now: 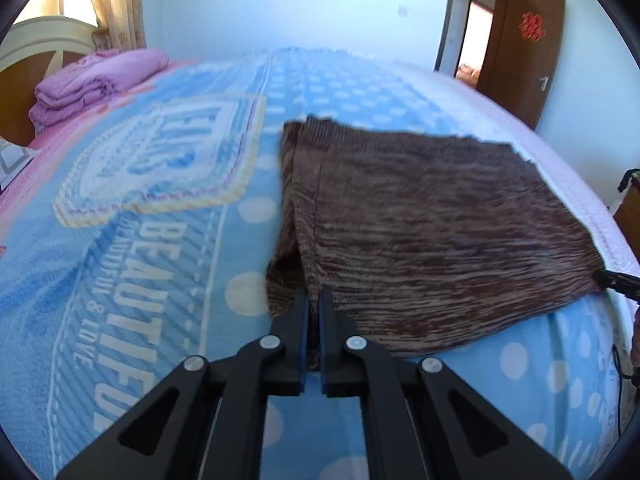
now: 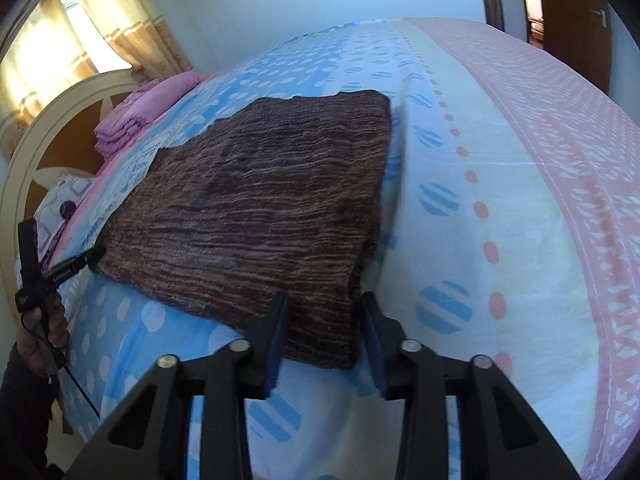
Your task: Fold small clothes
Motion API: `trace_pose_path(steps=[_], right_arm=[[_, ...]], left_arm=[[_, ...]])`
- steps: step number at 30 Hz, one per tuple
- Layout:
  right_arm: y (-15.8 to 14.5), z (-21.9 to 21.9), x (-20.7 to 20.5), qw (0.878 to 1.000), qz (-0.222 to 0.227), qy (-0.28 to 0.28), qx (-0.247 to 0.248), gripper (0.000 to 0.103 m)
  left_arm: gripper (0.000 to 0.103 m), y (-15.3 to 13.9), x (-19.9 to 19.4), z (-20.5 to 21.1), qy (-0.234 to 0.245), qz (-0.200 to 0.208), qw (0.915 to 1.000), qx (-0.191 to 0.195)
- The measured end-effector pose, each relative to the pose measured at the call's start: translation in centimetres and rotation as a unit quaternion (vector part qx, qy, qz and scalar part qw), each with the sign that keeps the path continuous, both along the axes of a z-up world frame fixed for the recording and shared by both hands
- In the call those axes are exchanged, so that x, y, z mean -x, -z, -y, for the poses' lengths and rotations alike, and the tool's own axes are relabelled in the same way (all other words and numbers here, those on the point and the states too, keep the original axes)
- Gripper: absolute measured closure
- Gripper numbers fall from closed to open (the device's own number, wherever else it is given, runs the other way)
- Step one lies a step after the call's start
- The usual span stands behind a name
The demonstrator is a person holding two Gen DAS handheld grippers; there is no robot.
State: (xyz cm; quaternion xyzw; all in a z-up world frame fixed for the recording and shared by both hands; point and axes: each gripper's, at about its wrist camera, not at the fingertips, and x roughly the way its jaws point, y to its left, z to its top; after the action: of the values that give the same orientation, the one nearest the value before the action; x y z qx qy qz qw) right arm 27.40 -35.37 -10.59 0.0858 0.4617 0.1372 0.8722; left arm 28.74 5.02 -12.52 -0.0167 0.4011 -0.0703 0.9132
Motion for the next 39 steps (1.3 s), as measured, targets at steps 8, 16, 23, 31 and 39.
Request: trace_pose_path(steps=[8,16,23,31,39], right_arm=[[-1.4,0.1,1.3,1.0,0.016,-0.011,-0.016,0.096],[0.1,0.9,0.3,1.0,-0.012,-0.001,-0.009,0.098],[0.2,1.7,0.6,0.999,-0.029,-0.004,0.036,0.1],[-3.4,-0.2,1.2,0.991,0.03,0.043,0.12,0.061],[-5.9,-10.0,-2.2,0.99,0.076,-0.07,0.093,0.051]], left_arm=[[0.099,-1.1,2.2,-0.9,0.015,0.015,0.9997,0.015],[0.093,1.5,0.6,-2.0,-0.02,-0.013,0.9997,0.008],[0.094,1.5,1.1,-1.6,-0.009,-0.016,0.9997,-0.013],[0.041,0.2,2.0,-2.1,-0.057,0.007,0.9968,-0.057],[0.032,-2.1,0.5,2.8,-0.036,0.028,0.9969,-0.064]])
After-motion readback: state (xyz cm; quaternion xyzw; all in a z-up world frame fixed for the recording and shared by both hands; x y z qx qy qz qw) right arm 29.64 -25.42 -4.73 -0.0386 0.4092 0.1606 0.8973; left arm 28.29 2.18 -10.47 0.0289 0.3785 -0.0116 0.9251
